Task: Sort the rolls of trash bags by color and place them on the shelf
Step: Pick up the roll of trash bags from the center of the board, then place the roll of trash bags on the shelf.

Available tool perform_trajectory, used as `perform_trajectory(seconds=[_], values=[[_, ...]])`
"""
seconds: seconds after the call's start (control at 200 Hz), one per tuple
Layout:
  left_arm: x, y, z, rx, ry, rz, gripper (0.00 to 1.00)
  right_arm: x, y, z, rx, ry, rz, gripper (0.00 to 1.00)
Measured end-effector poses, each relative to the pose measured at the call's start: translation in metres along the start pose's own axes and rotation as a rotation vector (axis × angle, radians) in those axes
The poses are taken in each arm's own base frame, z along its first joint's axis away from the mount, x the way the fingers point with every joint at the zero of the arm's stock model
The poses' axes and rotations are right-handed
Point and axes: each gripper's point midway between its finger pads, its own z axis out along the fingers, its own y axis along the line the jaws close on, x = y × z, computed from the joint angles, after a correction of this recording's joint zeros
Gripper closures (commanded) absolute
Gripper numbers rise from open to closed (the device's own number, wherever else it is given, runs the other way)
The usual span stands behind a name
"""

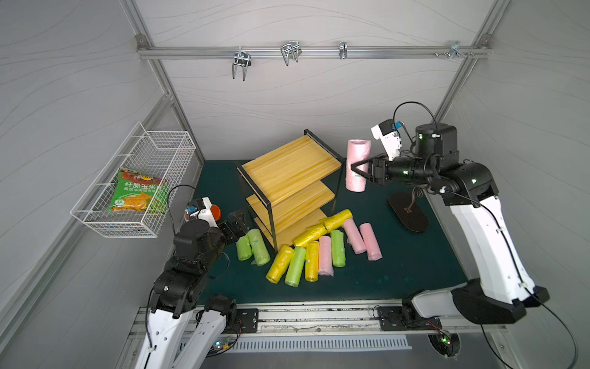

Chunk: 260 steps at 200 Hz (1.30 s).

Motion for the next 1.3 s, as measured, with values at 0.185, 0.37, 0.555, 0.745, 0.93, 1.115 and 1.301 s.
perform_trajectory(seconds=[0.185, 0.37, 0.555, 0.745, 0.93, 1.115, 1.301], values=[[-0.008, -0.008, -0.006, 0.006, 0.021, -0.001, 0.10, -0.034, 0.011, 0.038, -0.172, -0.016, -0.011, 1.00], [0.001, -0.005, -0.007, -0.008, 0.064, -0.002, 0.10, -0.044, 0.005, 0.077, -0.255, 0.011, 0.006, 1.00], [-0.006, -0.012, -0.015, -0.010, 0.093, -0.001, 0.10, -0.035, -0.007, 0.105, -0.277, 0.063, 0.053, 1.00], [-0.019, -0.026, -0.018, 0.006, 0.117, -0.006, 0.12, -0.037, -0.012, 0.120, -0.290, 0.073, 0.069, 1.00], [-0.016, -0.030, -0.015, 0.014, 0.159, -0.026, 0.12, -0.033, -0.022, 0.137, -0.274, 0.096, 0.101, 1.00], [-0.013, -0.032, -0.015, 0.023, 0.172, -0.038, 0.12, -0.022, -0.030, 0.149, -0.223, 0.131, 0.118, 0.86], [-0.013, -0.034, -0.017, 0.032, 0.184, -0.045, 0.13, -0.021, -0.026, 0.151, -0.201, 0.129, 0.097, 1.00]])
